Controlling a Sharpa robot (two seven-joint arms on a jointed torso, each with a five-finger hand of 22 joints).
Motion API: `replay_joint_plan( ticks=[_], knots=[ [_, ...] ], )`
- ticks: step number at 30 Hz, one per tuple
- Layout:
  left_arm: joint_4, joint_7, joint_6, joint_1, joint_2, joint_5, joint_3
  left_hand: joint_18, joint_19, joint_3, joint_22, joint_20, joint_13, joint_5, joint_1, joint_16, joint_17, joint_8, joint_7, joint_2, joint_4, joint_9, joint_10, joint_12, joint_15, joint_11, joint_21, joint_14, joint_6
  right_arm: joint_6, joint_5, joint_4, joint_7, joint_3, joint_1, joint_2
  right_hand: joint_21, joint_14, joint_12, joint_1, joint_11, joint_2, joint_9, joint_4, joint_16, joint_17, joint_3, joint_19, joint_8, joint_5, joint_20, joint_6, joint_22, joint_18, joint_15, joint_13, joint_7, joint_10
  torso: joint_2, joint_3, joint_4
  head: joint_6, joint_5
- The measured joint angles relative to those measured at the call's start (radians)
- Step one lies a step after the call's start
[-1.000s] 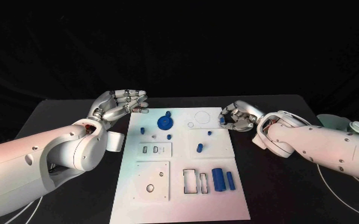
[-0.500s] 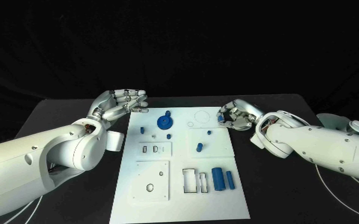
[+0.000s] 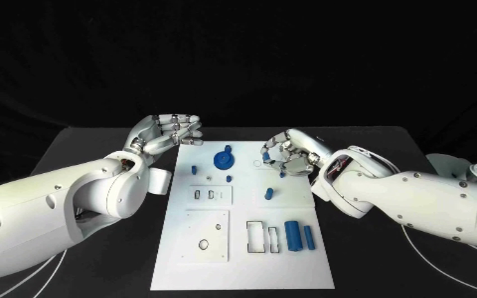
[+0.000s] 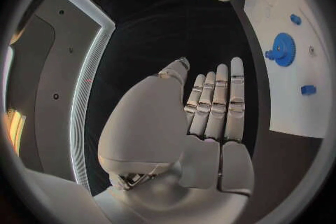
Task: Assemble the parts on the task board
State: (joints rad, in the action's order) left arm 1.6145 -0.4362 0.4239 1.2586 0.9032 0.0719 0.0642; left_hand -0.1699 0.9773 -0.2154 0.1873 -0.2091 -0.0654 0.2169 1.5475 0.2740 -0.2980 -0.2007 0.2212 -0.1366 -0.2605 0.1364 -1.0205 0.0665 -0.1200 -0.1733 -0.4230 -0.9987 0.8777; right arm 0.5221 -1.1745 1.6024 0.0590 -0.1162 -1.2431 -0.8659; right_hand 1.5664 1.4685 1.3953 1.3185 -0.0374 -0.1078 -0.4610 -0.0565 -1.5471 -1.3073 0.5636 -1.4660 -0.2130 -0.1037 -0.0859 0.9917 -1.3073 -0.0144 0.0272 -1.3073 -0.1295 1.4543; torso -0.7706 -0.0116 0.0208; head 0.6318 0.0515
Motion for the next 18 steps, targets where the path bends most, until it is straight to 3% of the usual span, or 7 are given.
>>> replay_joint_plan(
  ticks=[7,18],
  knots=[
    [-0.038,0.001,-0.001,0.000,-0.026,-0.002,0.000,0.000,0.000,0.000,0.000,0.000,0.000,0.000,0.000,0.000,-0.001,0.000,0.000,0.000,0.000,0.000,0.000,0.000,0.000,0.000,0.000,0.000,0.000,0.003,-0.076,0.039,-0.094,-0.007,0.010,0.103,0.000,0.000,-0.004,-0.007,0.003,-0.005,0.000,0.000,0.000,-0.001,0.000,0.000,0.000,0.002,0.000,-0.002,-0.001,0.000,0.000,0.000,0.002,-0.003,0.010,-0.0064,0.0038,0.020,-0.032],
    [-0.071,0.003,-0.001,0.000,-0.055,-0.008,0.000,0.000,0.000,0.000,0.001,0.000,0.000,0.000,0.000,-0.004,-0.001,0.000,0.000,0.000,0.000,0.000,0.000,0.000,0.000,0.000,0.000,0.000,0.000,-0.014,-0.183,0.020,-0.207,-0.021,0.048,0.217,0.000,-0.004,-0.009,-0.017,0.003,-0.007,0.000,0.000,0.000,-0.001,0.000,-0.001,0.000,0.002,0.001,-0.002,-0.001,0.000,0.004,0.000,0.002,-0.003,0.021,-0.0189,0.0126,0.041,-0.050]
  ],
)
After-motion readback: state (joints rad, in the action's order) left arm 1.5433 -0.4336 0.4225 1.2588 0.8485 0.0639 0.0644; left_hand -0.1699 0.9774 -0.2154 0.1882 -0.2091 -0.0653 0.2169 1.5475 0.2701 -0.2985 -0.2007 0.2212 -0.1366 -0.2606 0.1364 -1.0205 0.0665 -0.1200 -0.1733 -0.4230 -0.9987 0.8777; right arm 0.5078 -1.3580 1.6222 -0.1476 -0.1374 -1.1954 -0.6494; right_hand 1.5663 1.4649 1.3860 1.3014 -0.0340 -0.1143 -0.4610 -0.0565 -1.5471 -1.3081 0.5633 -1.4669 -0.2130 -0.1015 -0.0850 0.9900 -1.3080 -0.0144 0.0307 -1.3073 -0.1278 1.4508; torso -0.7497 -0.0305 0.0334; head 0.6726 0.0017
